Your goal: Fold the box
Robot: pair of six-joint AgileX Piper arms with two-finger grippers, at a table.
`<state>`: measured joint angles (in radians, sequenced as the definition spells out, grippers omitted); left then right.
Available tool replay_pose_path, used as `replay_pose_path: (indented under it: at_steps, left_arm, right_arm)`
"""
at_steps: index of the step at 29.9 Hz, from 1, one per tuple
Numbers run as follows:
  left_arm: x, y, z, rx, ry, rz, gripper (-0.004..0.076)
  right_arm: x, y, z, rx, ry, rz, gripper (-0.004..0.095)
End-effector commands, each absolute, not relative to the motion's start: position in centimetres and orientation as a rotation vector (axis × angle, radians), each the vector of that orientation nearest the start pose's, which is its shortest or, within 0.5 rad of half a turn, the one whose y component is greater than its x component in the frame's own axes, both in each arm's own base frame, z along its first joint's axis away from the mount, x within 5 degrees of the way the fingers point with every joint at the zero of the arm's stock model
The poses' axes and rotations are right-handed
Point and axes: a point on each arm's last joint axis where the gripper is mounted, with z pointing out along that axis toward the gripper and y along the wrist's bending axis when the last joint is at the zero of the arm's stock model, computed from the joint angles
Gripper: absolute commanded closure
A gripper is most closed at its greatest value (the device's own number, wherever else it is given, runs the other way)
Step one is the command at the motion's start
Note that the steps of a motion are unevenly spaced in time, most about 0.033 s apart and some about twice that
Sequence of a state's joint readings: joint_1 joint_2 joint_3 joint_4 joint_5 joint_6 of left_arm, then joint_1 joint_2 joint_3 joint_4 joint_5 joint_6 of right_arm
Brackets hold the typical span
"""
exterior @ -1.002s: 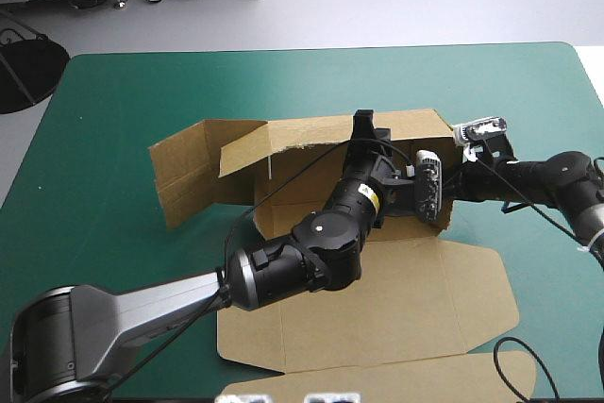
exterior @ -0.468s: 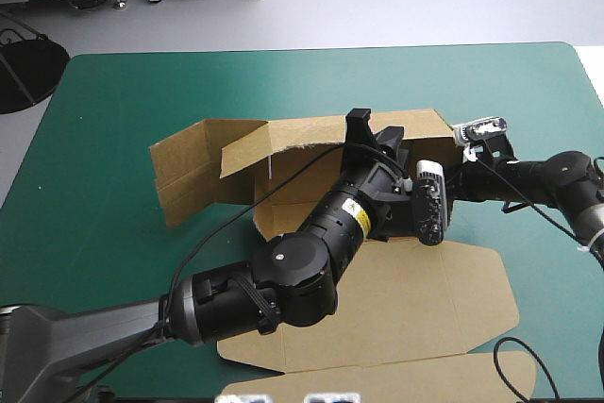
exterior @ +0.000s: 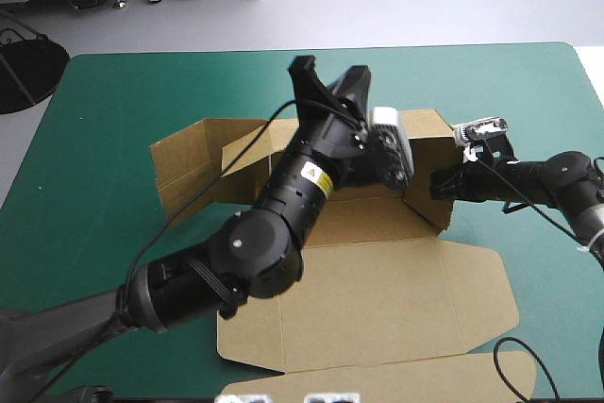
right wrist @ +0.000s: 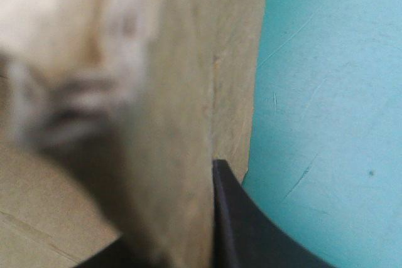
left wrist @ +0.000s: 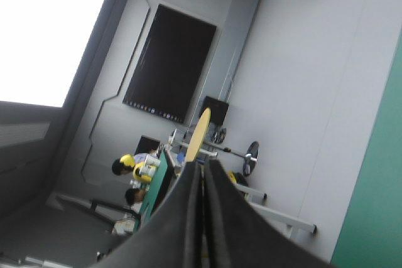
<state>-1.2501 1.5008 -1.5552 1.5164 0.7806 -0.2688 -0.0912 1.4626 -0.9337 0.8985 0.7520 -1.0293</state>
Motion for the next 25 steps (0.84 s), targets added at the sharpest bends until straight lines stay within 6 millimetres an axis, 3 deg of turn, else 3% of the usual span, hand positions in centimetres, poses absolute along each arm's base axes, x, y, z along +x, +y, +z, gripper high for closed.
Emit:
replay_pose_path:
  at_steps: [1, 7, 12, 25]
  left_arm:
    - [18.0, -24.8, 51.1, 0.922, 1.099, 0.556, 0.0733]
    - [21.9, -19.0, 53.1, 0.714, 1.309, 0.520, 0.0733]
    - [23.5, -14.4, 53.6, 0.572, 1.422, 0.501, 0.0733]
    - [27.4, -2.9, 51.3, 0.100, 1.817, 0.295, 0.0732]
  right_arm:
    - [28.2, 2.6, 26.0, -0.505, 2.408, 0.610, 0.0915]
    - [28.2, 2.6, 26.0, -0.488, 2.412, 0.613, 0.0914]
    - [28.2, 2.6, 26.0, -0.480, 2.414, 0.614, 0.0914]
    - [28.1, 2.6, 26.0, -0.461, 2.423, 0.627, 0.0913]
